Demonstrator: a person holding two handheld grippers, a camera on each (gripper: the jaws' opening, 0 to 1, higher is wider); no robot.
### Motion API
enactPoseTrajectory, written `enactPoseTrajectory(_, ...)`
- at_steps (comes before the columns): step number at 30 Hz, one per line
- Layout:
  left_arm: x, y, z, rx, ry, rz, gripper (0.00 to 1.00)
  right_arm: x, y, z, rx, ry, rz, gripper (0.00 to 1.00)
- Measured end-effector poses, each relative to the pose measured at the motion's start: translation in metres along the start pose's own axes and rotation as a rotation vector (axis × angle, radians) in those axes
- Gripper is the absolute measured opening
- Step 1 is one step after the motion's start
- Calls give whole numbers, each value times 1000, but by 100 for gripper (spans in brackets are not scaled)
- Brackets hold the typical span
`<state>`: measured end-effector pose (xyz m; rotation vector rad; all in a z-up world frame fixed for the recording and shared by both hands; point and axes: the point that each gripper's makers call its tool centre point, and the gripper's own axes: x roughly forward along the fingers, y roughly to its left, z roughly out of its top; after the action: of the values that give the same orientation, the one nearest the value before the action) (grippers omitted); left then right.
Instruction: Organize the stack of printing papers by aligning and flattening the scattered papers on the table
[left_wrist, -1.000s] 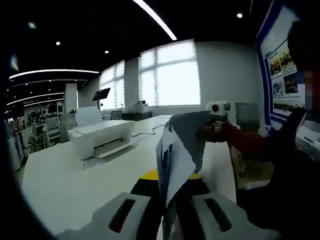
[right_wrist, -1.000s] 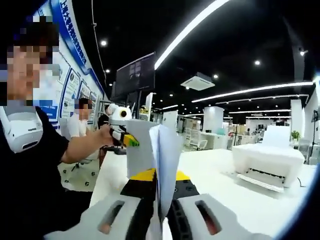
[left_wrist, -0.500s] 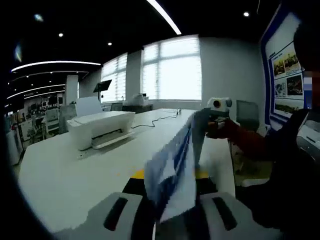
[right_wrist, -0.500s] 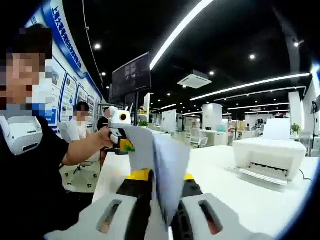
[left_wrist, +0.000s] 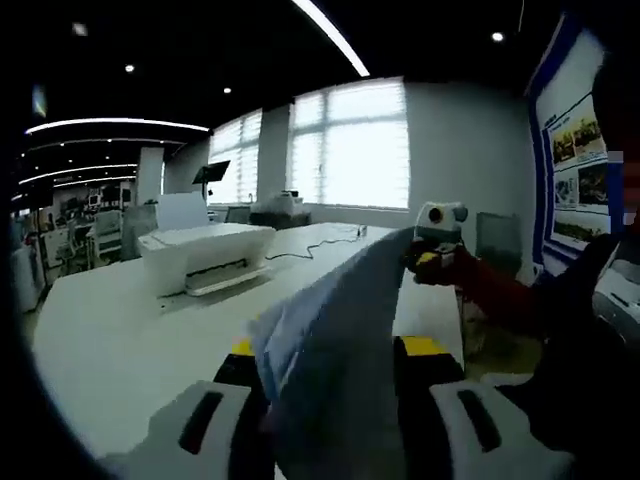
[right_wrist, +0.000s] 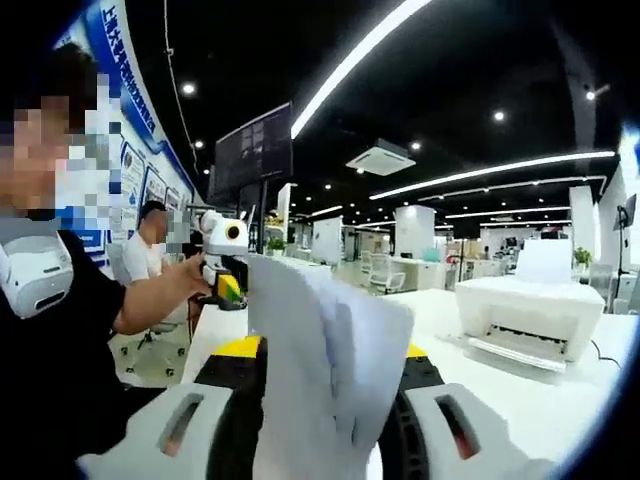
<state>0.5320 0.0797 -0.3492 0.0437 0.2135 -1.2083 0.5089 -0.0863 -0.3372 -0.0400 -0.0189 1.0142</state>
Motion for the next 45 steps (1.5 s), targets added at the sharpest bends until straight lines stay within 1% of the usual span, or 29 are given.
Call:
enactPoseTrajectory(4, 1, -1, -5, -10, 3, -6, 40, -1, 2, -1, 5, -8, 7, 30)
enactPoseTrajectory(7, 1, 0, -4, -16, 5, -7, 34, 0, 3, -3, -9, 3, 18, 21)
enactPoseTrajectory(8, 1, 0, -3, 20, 4, -15, 23, 0, 5, -4, -28, 5, 23, 14)
enactPoseTrajectory(9, -1, -5, -7, 52, 34, -47, 6, -1, 10, -5, -31, 15, 57, 0)
enactPoseTrajectory(10, 0, -14, -1, 55, 3, -92, 7, -1, 15, -6, 7, 20, 76, 0)
enactPoseTrajectory(11, -2, -18, -1, 63, 10, -107, 6, -1, 11, -4, -10, 17, 61, 0)
enactPoseTrajectory(12, -2, -18, 0, 75, 12, -107, 6, -2, 12, -3, -22, 18, 60, 0)
enactPoseTrajectory(13, -5, -16, 3, 116, 4, -81, 6, -3, 13, -1, -46, 13, 61, 0)
enactPoseTrajectory(16, -8, -16, 10, 98, -15, -80, 6, -6, 12, 5, -31, -7, 74, 0)
enactPoseTrajectory(18, -7, -16, 9, 97, -8, -84, 7, -4, 13, 4, -48, -1, 72, 0)
enactPoseTrajectory(19, -5, -17, 5, 106, -2, -85, 8, -3, 10, 3, -64, 4, 50, 4)
enactPoseTrajectory(20, -3, -16, 2, 107, -2, -74, 23, 0, 7, 4, -30, -11, 27, 20)
enactPoseTrajectory(21, 0, -13, 1, 101, -5, -54, 47, 2, 8, 3, -4, -8, 25, 36)
enactPoseTrajectory(22, 3, -8, 1, 91, -20, -14, 56, 3, 9, -2, -24, 16, 32, 33)
enactPoseTrajectory(23, 3, -15, -13, 57, 45, -69, 40, 3, 7, -3, -52, 24, 20, 29)
enactPoseTrajectory(24, 4, -17, -17, 59, 61, -87, 31, 3, 7, -3, -43, 21, 23, 28)
enactPoseTrajectory(25, 7, -15, -16, 66, 43, -70, 34, 3, 7, -3, -40, 23, 26, 28)
enactPoseTrajectory(26, 9, -14, -18, 72, 44, -64, 40, 3, 8, -3, -34, 22, 31, 27)
enactPoseTrajectory(28, 9, -15, -19, 62, 56, -75, 36, 3, 8, -3, -39, 24, 33, 24)
enactPoseTrajectory(29, 10, -15, -18, 59, 49, -80, 32, 3, 9, -3, -43, 27, 40, 19)
enactPoseTrajectory(30, 10, -16, -16, 79, 41, -90, 20, 2, 12, -4, -57, 32, 60, 0)
enactPoseTrajectory(31, 9, -18, -16, 98, 40, -105, 8, 1, 18, -6, -68, 47, 100, 0)
enactPoseTrajectory(32, 8, -20, -12, 105, 24, -106, 6, 2, 17, -5, -36, 43, 87, 0)
enactPoseTrajectory(34, 7, -23, -14, 117, 41, -122, 6, 2, 14, -6, -56, 40, 78, 0)
enactPoseTrajectory(35, 7, -21, -12, 123, 34, -110, 6, 2, 14, -6, -49, 35, 80, 0)
enactPoseTrajectory(39, 7, -19, -12, 79, 15, -101, 6, 2, 13, -6, -34, 26, 82, 0)
enactPoseTrajectory(41, 8, -19, -14, 60, 9, -97, 6, 3, 13, -6, -33, 29, 78, 0)
enactPoseTrajectory(43, 9, -20, -15, 97, -11, -93, 6, 4, 11, -6, -33, 40, 72, 0)
enactPoseTrajectory(45, 10, -19, -14, 79, -22, -88, 6, 3, 10, -5, -33, 63, 72, 0)
